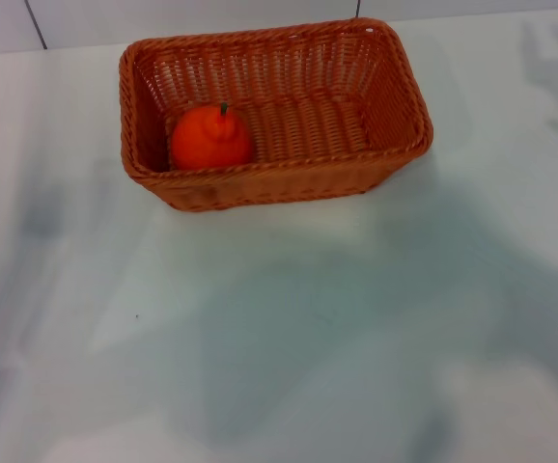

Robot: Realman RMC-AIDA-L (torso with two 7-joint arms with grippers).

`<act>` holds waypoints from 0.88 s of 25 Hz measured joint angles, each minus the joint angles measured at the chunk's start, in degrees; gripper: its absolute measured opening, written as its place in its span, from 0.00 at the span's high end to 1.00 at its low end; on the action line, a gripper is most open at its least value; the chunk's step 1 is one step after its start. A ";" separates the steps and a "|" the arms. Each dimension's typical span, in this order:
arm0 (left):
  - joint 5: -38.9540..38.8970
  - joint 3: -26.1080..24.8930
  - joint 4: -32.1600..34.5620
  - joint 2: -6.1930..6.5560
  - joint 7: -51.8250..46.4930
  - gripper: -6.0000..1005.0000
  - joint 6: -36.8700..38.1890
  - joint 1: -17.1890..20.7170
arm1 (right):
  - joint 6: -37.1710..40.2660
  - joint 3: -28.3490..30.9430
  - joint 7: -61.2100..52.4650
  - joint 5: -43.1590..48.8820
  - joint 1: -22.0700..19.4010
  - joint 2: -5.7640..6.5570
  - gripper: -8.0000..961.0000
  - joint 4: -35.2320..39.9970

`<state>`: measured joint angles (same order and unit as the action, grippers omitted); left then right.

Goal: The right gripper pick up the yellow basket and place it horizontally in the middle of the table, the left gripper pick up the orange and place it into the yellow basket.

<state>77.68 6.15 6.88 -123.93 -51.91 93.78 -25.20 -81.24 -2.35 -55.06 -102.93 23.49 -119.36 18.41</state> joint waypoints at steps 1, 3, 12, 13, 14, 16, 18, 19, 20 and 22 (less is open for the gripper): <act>0.00 0.00 -0.26 0.01 0.00 0.07 0.00 -0.03 | -0.02 0.02 0.02 0.00 -0.05 0.00 0.56 -0.02; 0.00 0.00 -0.65 0.04 0.01 0.07 0.00 -0.11 | -0.02 0.03 0.03 0.00 -0.06 0.00 0.56 -0.02; 0.16 0.35 -0.81 0.02 -0.20 0.07 0.36 -0.17 | -0.25 0.07 0.07 0.01 -0.29 -0.09 0.56 -0.69; 0.18 0.36 -0.85 0.01 -0.21 0.07 0.63 -0.14 | -0.43 0.07 0.07 0.01 -0.39 -0.09 0.56 -0.71; 0.19 0.36 -0.87 0.01 -0.22 0.07 0.89 -0.11 | -0.65 0.07 0.08 0.01 -0.54 -0.09 0.56 -0.72; 0.24 0.36 -0.92 0.01 -0.22 0.07 1.45 0.02 | -0.99 0.07 0.09 0.01 -0.75 -0.09 0.56 -0.74; 0.33 0.41 -0.96 -0.01 -0.25 0.07 1.68 0.09 | -1.17 0.07 0.09 0.01 -0.93 -0.09 0.56 -0.74; 0.38 0.44 -1.00 -0.03 -0.27 0.07 1.75 0.14 | -1.23 0.07 0.10 0.01 -0.98 -0.09 0.56 -0.74; 0.45 0.46 -1.07 -0.05 -0.31 0.07 1.82 0.19 | -1.34 0.07 0.10 0.01 -1.04 -0.09 0.56 -0.75; 0.52 0.55 -1.50 -0.09 -0.33 0.07 2.02 0.26 | -1.59 0.07 0.11 0.01 -1.17 -0.09 0.56 -0.75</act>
<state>78.21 6.70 5.37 -124.02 -52.25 95.80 -24.94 -82.83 -2.28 -54.95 -102.92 22.32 -119.44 17.66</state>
